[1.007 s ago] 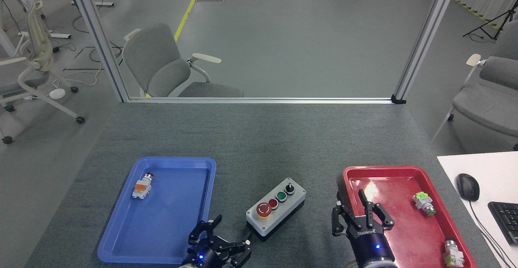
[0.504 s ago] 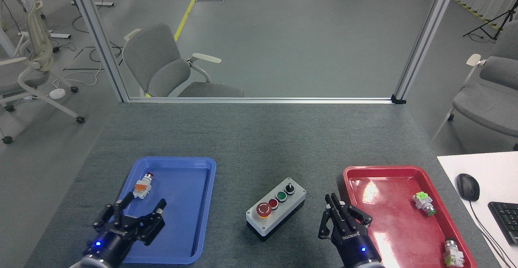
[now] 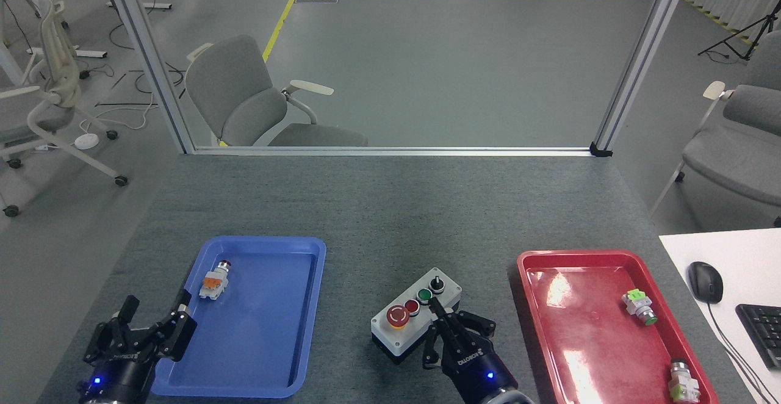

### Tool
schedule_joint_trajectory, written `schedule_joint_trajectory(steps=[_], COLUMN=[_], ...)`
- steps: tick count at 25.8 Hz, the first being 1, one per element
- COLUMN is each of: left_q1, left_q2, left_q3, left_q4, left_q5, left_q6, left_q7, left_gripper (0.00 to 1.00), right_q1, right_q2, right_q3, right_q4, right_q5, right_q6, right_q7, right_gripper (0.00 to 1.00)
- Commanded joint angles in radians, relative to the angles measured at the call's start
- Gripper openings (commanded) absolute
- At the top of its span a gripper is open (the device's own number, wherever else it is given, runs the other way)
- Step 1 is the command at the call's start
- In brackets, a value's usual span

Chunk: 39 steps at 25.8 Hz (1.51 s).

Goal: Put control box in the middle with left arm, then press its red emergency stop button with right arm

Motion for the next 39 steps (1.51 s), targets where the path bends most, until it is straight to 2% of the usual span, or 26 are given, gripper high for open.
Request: schedule_joint_trajectory(steps=[1, 5, 11, 15, 25, 30, 39], left_q1=[0.003, -0.001, -0.038, -0.038, 0.011, 0.011, 0.011], left_q2=[-0.036, -0.022, -0.03, -0.024, -0.024, -0.025, -0.024], left_q3=[-0.03, -0.08, -0.096, -0.096, -0.096, -0.096, -0.094], left_q4=[-0.001, 0.003, 0.006, 0.003, -0.044, -0.052, -0.058], left_q5=[-0.007, -0.035, -0.207, -0.205, -0.191, -0.191, -0.19], left_q6=[-0.005, -0.003, 0.034, 0.086, 0.072, 0.072, 0.06], left_q7=[-0.001, -0.005, -0.019, -0.036, -0.019, -0.019, -0.019], left_gripper=[0.99, 0.99, 0.99, 0.99, 0.99, 0.99, 0.99], right_q1=[-0.037, -0.056, -0.075, -0.089, -0.103, -0.103, -0.106], right_q2=[0.03, 0.045, 0.062, 0.079, 0.09, 0.088, 0.076], right_q3=[0.044, 0.064, 0.092, 0.097, 0.117, 0.117, 0.071], right_q4=[0.041, 0.075, 0.133, 0.172, 0.23, 0.21, 0.073], right_q5=[0.009, 0.011, 0.029, 0.031, 0.029, 0.017, -0.034], right_q6=[0.006, 0.014, 0.045, 0.046, 0.048, 0.061, 0.104], right_q7=[0.01, 0.011, 0.013, 0.036, 0.043, 0.036, 0.025], right_gripper=[0.0, 0.0, 0.0, 0.0, 0.0, 0.0, 0.0])
